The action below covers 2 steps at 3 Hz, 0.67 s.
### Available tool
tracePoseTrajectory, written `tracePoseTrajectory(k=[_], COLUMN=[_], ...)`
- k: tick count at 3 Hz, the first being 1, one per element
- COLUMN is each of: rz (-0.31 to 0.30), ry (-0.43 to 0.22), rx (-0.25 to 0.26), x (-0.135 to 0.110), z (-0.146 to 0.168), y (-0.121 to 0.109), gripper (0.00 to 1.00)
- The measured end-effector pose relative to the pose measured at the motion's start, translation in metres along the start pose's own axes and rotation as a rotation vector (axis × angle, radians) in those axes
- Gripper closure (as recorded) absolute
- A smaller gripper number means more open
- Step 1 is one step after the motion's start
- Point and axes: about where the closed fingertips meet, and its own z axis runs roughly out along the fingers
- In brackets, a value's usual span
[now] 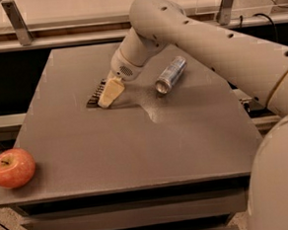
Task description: Move rxbar chocolate near apple
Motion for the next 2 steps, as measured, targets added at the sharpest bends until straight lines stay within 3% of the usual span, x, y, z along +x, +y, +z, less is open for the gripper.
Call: tracePoseTrajectory(k=[1,2], rz=[0.0,0.0], ry=[0.0,0.0], rx=[0.0,0.0], x=[-0.0015,-0.0016], z=[-0.0021,-0.0023], y=[-0.0002,-0.0003], gripper=[0.85,1.0])
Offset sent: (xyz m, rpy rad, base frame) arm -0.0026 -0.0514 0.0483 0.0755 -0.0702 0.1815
